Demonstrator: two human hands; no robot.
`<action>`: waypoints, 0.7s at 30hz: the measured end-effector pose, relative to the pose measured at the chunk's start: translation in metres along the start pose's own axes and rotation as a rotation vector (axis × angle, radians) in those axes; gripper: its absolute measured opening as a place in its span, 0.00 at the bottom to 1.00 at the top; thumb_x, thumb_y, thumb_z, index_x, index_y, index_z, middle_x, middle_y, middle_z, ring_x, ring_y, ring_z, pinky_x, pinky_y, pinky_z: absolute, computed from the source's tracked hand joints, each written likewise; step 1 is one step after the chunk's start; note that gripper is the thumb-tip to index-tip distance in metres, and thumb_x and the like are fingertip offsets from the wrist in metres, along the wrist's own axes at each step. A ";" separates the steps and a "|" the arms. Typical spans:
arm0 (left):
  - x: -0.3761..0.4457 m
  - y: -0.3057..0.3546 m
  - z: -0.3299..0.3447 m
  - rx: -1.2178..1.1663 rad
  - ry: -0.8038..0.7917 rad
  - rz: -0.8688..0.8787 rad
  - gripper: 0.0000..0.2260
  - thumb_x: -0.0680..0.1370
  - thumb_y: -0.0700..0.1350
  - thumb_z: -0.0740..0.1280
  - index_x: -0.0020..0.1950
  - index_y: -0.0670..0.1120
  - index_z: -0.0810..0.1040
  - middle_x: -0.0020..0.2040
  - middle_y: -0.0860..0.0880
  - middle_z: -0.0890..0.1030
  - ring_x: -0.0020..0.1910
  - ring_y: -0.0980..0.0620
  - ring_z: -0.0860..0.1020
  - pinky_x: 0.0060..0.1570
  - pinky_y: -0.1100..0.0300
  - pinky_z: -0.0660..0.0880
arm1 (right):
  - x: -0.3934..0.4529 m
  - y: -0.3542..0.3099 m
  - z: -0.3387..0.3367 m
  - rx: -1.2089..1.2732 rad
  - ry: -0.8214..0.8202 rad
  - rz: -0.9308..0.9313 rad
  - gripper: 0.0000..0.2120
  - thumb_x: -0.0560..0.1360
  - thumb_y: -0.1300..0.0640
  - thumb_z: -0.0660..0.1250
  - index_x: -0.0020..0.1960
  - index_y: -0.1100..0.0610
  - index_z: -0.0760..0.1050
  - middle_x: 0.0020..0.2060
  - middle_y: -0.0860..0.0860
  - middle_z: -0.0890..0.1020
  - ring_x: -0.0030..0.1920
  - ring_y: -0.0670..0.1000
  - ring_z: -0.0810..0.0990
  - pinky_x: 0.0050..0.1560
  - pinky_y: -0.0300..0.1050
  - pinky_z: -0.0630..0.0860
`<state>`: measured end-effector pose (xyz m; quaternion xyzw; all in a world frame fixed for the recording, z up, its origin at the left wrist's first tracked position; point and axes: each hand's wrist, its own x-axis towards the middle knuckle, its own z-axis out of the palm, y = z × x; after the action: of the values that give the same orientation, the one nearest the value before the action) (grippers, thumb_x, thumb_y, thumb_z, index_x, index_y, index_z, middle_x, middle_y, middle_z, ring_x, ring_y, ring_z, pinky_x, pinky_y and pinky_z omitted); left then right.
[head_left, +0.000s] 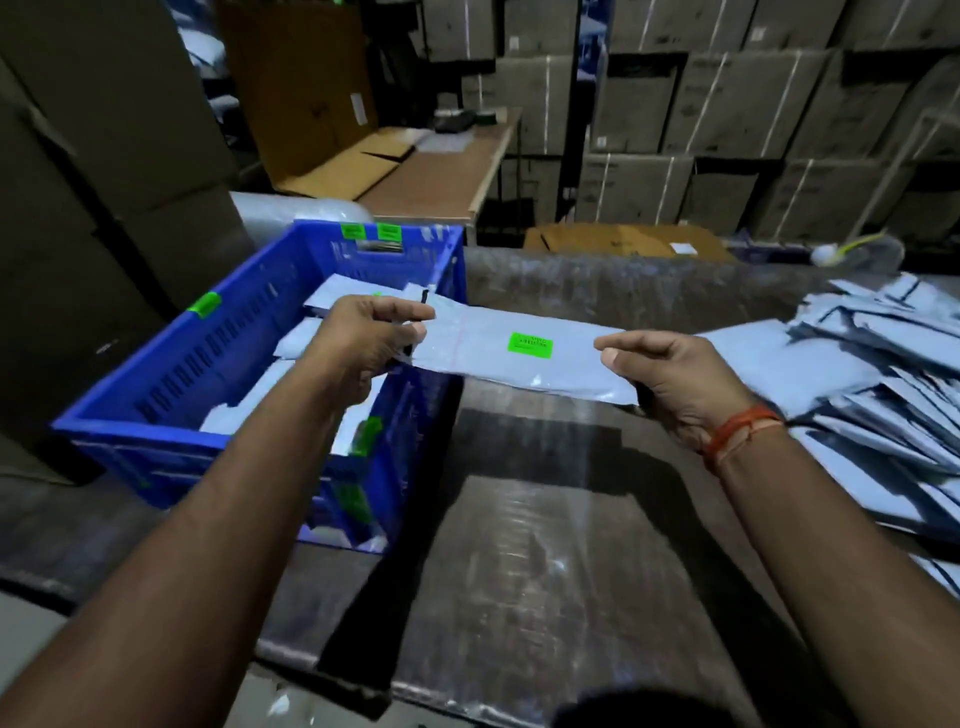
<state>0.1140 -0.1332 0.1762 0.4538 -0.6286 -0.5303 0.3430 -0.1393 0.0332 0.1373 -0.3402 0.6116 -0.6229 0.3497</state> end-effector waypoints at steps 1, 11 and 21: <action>0.009 0.003 -0.016 0.012 0.005 -0.008 0.08 0.78 0.32 0.69 0.52 0.43 0.84 0.28 0.53 0.80 0.26 0.59 0.75 0.28 0.68 0.73 | 0.007 -0.009 0.016 -0.021 -0.005 -0.013 0.05 0.75 0.63 0.72 0.49 0.58 0.85 0.36 0.57 0.71 0.30 0.49 0.62 0.32 0.37 0.61; 0.113 -0.016 -0.178 0.301 0.140 0.047 0.11 0.76 0.30 0.67 0.52 0.40 0.86 0.33 0.46 0.79 0.27 0.54 0.74 0.31 0.66 0.73 | 0.080 -0.046 0.210 -0.133 0.016 0.043 0.06 0.74 0.71 0.68 0.47 0.63 0.82 0.21 0.50 0.77 0.20 0.45 0.71 0.23 0.32 0.67; 0.160 -0.088 -0.208 1.107 -0.060 0.122 0.11 0.73 0.38 0.67 0.51 0.46 0.86 0.51 0.48 0.86 0.53 0.45 0.83 0.51 0.57 0.80 | 0.118 -0.020 0.295 -0.822 -0.045 0.196 0.11 0.72 0.59 0.74 0.54 0.59 0.83 0.53 0.56 0.84 0.44 0.51 0.77 0.41 0.38 0.71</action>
<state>0.2660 -0.3587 0.1239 0.5138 -0.8479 -0.1130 0.0657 0.0493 -0.2216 0.1632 -0.4052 0.8308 -0.2833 0.2556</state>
